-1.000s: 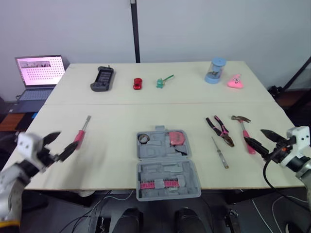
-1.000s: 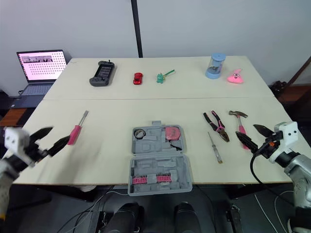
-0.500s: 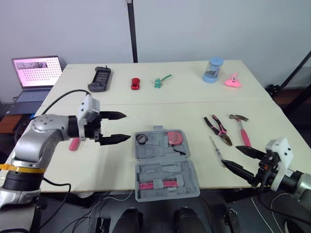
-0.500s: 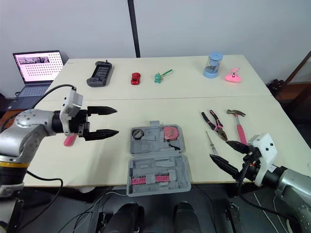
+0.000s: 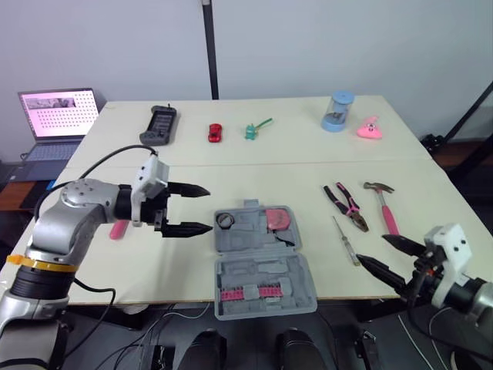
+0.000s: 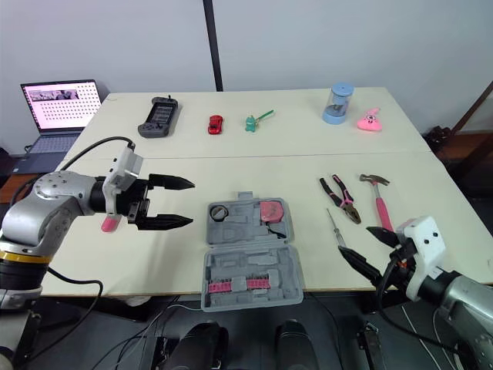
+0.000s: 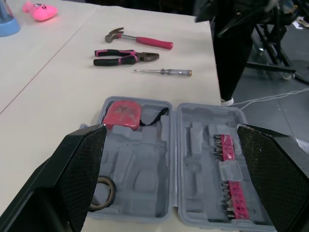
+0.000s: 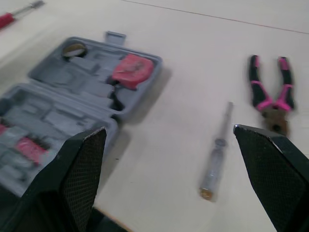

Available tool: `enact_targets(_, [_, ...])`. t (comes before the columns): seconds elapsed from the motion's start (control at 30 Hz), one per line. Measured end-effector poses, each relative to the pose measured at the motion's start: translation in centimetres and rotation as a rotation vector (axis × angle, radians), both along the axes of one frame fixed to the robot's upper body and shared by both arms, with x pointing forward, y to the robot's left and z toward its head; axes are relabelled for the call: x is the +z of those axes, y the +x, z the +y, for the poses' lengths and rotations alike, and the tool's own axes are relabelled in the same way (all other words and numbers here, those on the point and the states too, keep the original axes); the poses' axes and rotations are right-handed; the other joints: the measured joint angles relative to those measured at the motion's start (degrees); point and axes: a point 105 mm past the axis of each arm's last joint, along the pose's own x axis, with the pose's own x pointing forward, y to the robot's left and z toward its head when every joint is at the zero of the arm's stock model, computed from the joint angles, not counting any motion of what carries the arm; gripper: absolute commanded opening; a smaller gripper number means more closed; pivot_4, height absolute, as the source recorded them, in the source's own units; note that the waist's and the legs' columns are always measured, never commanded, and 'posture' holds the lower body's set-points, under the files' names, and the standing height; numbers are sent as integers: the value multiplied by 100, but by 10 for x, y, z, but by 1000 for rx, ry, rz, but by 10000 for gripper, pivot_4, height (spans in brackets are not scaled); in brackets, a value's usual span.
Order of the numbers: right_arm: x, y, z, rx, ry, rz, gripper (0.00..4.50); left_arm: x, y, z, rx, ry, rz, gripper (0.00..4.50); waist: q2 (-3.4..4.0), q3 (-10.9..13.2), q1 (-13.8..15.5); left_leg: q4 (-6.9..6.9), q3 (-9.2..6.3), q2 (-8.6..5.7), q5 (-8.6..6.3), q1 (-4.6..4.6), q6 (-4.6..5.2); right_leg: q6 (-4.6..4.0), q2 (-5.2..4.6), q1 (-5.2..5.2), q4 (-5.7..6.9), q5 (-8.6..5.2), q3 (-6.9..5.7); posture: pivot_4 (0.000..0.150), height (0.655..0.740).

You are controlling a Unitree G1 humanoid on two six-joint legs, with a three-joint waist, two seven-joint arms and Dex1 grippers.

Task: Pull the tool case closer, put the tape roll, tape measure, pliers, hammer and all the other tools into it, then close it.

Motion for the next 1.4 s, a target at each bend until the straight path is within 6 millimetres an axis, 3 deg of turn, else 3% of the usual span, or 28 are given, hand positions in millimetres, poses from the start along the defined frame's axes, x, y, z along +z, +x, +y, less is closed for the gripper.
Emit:
enact_targets(0.13, [-17, 32, -17, -131, -41, 11, 44511, 3, -8, -7, -10, 1, -11, 45000, 2, 1, -14, -3, 0, 1, 0, 2, 0, -1, 1, -2, 1, 0, 0, 1500, 6753])
enact_targets(0.3, [-37, 80, -22, -231, -43, 43, 44511, 13, -16, -16, 36, -26, -38, 45000, 2, 2, -24, -2, 2, 0, 1, 2, -1, -1, -1, -4, 2, 0, 2, 1500, 6753])
enact_targets(0.47, [-57, 110, -24, -260, -100, 85, 44511, 15, -29, -29, 75, -39, -35, 45000, 2, 3, -13, 1, 4, -2, 1, -1, -2, 1, -2, -4, 1, 0, 4, 1500, 6753])
enact_targets(0.57, [-65, 120, -29, -293, -100, 102, 44511, 17, -35, -35, 104, -53, -24, 45000, 4, 2, -16, 1, 4, -2, 2, 1, -3, 1, -1, -5, 4, 0, 5, 1500, 6753])
enact_targets(0.73, [-70, 128, -36, -320, -82, 114, 44511, 0, -40, -31, 177, -28, 38, 45000, 4, 2, -25, 1, 5, -4, 3, 1, -4, 0, 3, -9, 6, 0, 5, 1500, 6753])
enact_targets(1.0, [-75, 136, -38, -313, -64, 115, 44511, -1, -40, -23, 229, -3, 17, 45000, 5, 1, -29, 2, 7, -7, 3, 1, -5, 0, 3, -7, 6, 0, 5, 1500, 6753])
enact_targets(1.1, [-76, 138, -36, -299, -48, 114, 36182, -5, -40, -22, 238, 4, 24, 45000, 5, 1, -40, 2, 7, -6, 3, 1, -5, 0, 5, -7, 7, 0, 6, 1500, 6753])
enact_targets(1.27, [-77, 138, -34, -283, -41, 113, 10487, -4, -39, -22, 240, 0, 6, 45000, 5, 1, -23, 3, 7, -6, 3, 1, -6, 0, 4, -6, 6, 0, 6, 1500, 6753])
enact_targets(1.4, [-76, 136, -34, -278, -38, 107, 9934, -6, -35, -20, 249, 0, -1, 45000, 6, 1, -12, 3, 5, -6, 3, 1, -6, 0, 3, -5, 6, 0, 5, 1500, 6753])
